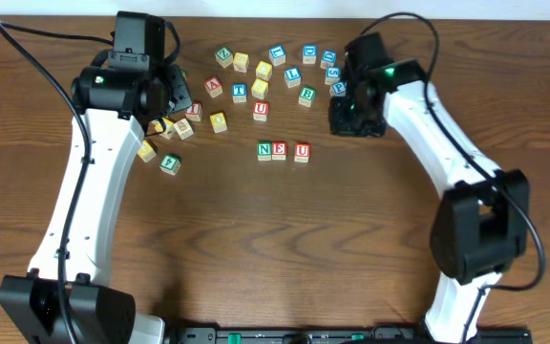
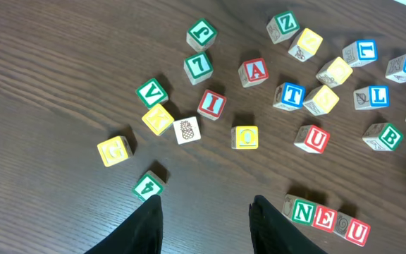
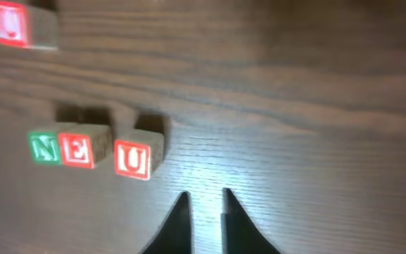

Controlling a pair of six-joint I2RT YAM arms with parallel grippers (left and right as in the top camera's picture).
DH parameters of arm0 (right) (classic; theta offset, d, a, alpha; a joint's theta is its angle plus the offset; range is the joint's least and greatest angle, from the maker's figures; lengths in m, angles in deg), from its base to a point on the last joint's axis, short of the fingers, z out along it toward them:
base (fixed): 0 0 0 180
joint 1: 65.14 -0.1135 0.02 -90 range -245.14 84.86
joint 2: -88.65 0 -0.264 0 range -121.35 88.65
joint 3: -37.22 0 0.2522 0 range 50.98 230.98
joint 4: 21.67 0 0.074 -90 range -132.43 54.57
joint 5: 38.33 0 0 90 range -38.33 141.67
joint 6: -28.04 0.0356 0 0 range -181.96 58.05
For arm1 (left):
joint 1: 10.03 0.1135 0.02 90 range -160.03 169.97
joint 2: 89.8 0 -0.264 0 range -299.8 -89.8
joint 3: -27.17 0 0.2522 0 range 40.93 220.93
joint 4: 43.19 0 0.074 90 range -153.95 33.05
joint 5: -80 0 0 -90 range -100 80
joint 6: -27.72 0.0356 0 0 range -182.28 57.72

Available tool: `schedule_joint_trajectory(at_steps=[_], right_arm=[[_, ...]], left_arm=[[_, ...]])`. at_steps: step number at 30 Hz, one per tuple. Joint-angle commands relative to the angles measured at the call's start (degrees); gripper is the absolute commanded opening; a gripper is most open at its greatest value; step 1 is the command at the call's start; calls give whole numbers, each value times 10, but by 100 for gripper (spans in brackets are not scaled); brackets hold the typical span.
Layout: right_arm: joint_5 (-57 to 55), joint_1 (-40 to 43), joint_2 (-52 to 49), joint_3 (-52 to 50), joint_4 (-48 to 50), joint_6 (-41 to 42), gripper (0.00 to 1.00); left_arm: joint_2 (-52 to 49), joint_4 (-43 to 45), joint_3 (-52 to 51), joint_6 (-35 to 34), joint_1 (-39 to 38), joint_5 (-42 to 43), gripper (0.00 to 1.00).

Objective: Spell out NEURIPS

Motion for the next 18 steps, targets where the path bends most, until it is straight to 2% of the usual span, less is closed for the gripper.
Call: schedule_joint_trajectory(at_steps=[1, 18], right_arm=[[3, -1, -26, -4, -6, 8, 1], [7, -25, -70, -10, 5, 12, 1]], left_arm=[[-7, -2, -5, 8, 1, -1, 40], [-7, 1, -6, 8, 1, -1, 40]])
